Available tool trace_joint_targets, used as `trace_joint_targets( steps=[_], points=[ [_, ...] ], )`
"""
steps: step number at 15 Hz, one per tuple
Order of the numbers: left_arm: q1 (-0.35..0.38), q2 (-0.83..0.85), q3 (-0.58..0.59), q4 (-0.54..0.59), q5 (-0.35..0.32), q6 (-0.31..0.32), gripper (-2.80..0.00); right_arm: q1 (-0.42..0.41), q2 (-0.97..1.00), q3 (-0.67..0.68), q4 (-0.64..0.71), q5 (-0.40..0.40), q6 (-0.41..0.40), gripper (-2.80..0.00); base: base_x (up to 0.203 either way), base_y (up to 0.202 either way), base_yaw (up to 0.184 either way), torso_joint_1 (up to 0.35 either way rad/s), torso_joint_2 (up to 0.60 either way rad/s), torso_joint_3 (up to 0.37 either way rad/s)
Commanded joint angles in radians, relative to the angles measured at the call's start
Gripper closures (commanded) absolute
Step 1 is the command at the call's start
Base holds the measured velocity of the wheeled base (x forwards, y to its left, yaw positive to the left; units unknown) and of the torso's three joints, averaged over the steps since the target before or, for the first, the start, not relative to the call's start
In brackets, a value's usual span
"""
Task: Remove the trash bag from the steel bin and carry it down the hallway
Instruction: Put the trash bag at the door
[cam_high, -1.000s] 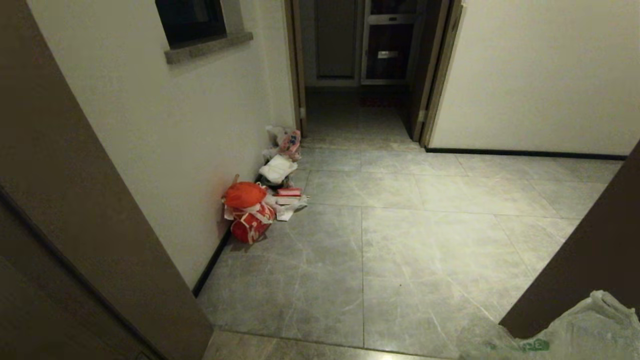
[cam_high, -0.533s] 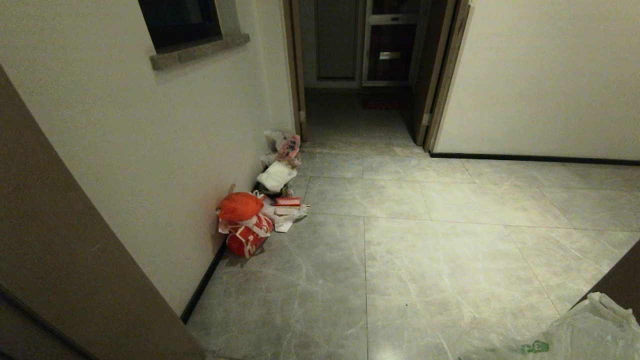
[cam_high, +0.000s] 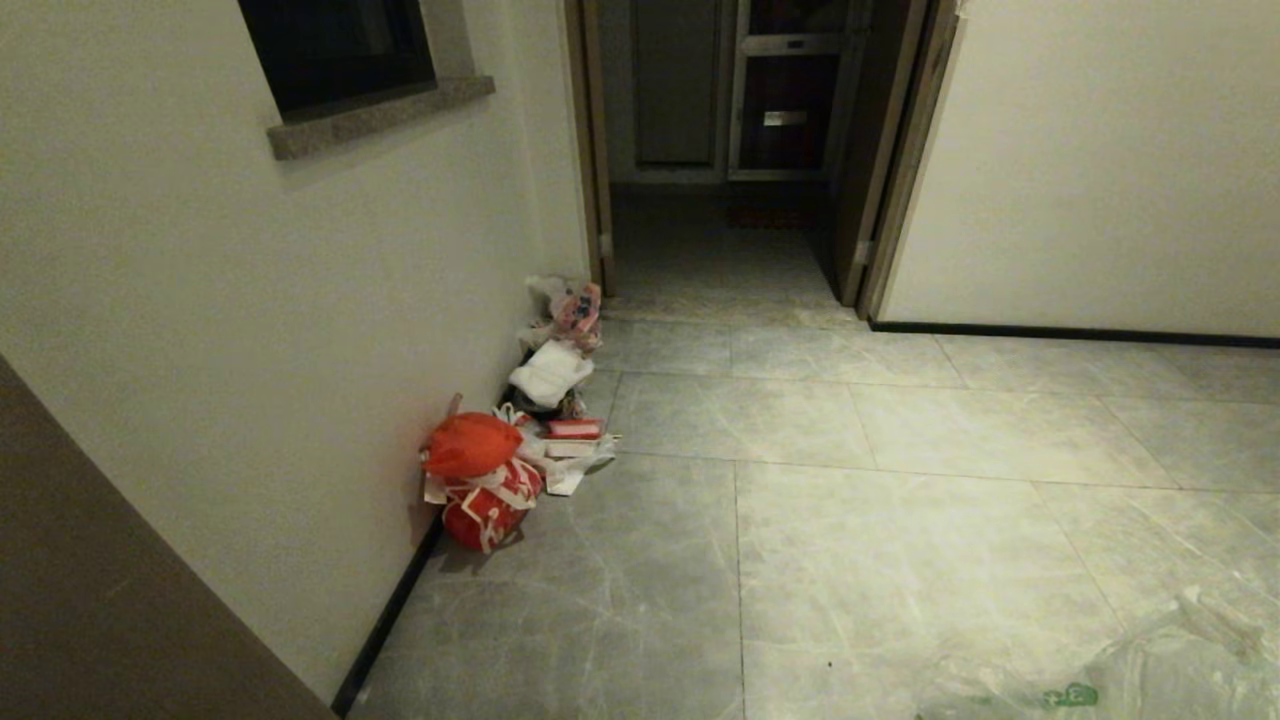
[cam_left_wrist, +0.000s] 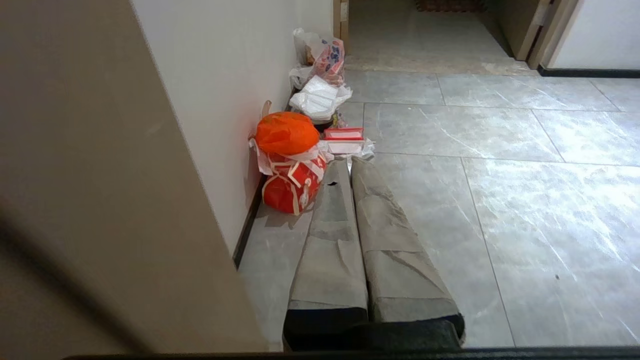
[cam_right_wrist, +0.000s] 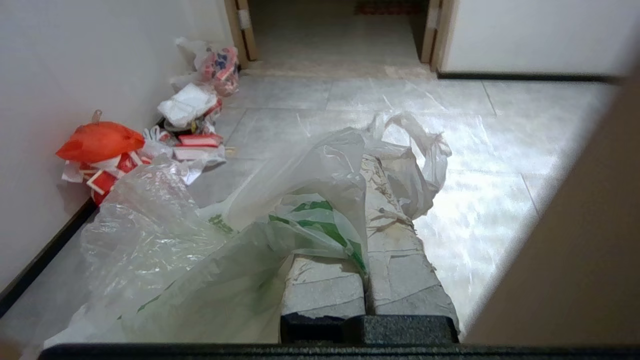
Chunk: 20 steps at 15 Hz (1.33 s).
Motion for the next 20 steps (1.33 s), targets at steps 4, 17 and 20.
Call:
trace_joint_targets(
  steps=[4,17,20],
  points=[
    [0.0,0.002,0.002,-0.001,0.0,0.001,0.0,0.0,0.002,0.014,-0.001,0.0,0.0,0.0,0.194,0.0,0.002,0.004,0.0,0.001],
    [0.0,0.002,0.002,0.0,0.0,0.001,0.0,0.0,0.002,0.014,-0.001,0.0,0.001,0.0,0.195,0.0,0.001,0.001,0.0,0.004],
    [0.0,0.002,0.002,0.0,0.0,0.001,0.0,0.0,0.002,0.014,-0.001,0.0,0.001,0.0,0.194,0.0,-0.001,0.001,0.01,0.004]
  ],
)
